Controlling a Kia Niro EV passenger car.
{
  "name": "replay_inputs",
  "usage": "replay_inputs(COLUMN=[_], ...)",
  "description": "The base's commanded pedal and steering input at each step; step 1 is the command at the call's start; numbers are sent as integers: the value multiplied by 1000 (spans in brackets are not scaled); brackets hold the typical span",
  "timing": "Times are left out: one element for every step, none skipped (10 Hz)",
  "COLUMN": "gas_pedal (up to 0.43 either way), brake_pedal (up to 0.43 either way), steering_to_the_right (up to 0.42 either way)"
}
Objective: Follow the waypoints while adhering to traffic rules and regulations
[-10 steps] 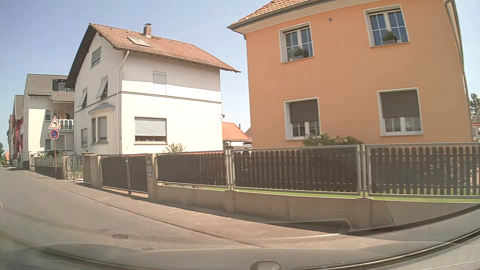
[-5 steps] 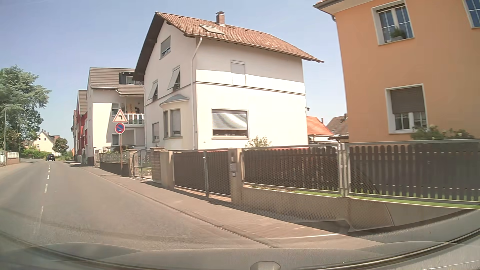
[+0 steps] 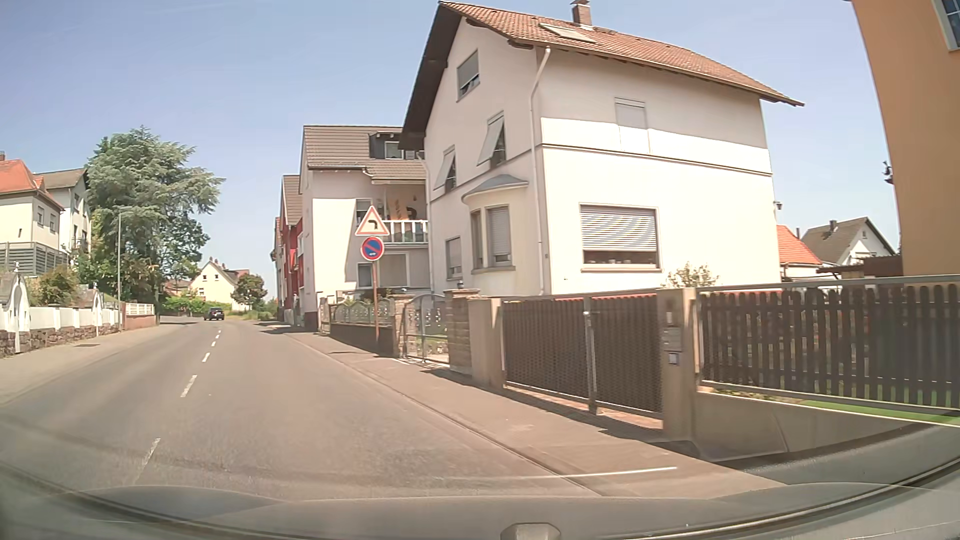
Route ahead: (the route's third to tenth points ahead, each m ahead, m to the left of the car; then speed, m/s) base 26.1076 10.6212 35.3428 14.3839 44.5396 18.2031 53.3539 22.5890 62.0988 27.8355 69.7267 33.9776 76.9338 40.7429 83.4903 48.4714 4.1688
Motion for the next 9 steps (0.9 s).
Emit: replay_inputs(gas_pedal=[177,177,177,177,177,177,177,177,177], brake_pedal=[0,0,0,0,0,0,0,0,0], steering_to_the_right=[-349,-289,-248,-235,-230,-233,-232,-226,-221])
